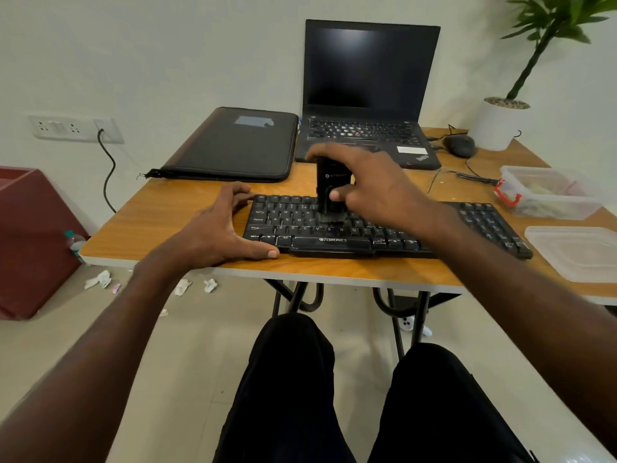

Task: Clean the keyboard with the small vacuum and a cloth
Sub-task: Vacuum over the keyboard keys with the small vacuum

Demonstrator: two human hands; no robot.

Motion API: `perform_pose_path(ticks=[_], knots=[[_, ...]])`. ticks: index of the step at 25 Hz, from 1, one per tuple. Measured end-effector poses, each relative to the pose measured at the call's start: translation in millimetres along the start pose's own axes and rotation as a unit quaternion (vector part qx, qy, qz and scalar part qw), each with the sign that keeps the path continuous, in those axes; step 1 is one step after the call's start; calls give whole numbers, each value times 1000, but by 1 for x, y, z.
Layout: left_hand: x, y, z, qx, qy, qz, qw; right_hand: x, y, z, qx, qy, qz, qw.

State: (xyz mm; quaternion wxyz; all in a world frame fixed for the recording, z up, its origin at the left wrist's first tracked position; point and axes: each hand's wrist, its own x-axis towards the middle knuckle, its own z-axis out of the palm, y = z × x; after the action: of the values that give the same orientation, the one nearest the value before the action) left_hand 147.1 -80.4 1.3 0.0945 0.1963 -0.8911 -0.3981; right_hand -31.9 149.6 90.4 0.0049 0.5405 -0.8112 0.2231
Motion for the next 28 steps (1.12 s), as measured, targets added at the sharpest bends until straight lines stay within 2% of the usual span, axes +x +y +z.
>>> perform_pose_path(ticks=[2,4,5,6,8,10,12,14,16,18,19,21,23,25,27,28], knots=[[0,0,0,-1,-2,0,1000,-8,9,-4,-41,1,7,999],[0,1,0,3,-2,1,1000,-6,26,-21,-134,-33,65,988],[-1,1,0,3,-2,0,1000,-2,30,-26,-144,-34,82,986],[-1,1,0,2,-3,-1,1000,2,29,-27,-116,-26,83,989],[-1,2,0,-3,-7,-2,1000,7,20,-14,17,-1,65,998],[-1,2,0,-3,-7,-5,1000,10,18,2,54,-6,60,997],[-1,2,1,-4,-10,-2,1000,10,21,-4,-7,-26,92,995],[-1,2,0,-4,-9,-4,1000,10,23,-18,-133,-33,138,981],[-2,2,0,-3,-9,-7,1000,7,12,-20,-127,-3,120,985],[-2,2,0,-1,-9,-8,1000,1,-1,-9,-13,16,42,999],[-1,3,0,0,-8,-7,1000,-4,-4,-4,12,2,11,1000],[-1,2,1,-3,-10,-3,1000,-13,3,-10,-41,-29,2,999],[-2,3,0,-5,-12,-5,1000,-17,14,-26,-169,-46,49,983],[-3,3,0,-4,-11,-8,1000,-19,13,-32,-211,-4,64,975],[-4,5,1,-3,-10,-8,1000,-19,6,-20,-114,57,30,991],[-4,6,0,-2,-9,-9,1000,-20,3,-13,-56,58,11,997]])
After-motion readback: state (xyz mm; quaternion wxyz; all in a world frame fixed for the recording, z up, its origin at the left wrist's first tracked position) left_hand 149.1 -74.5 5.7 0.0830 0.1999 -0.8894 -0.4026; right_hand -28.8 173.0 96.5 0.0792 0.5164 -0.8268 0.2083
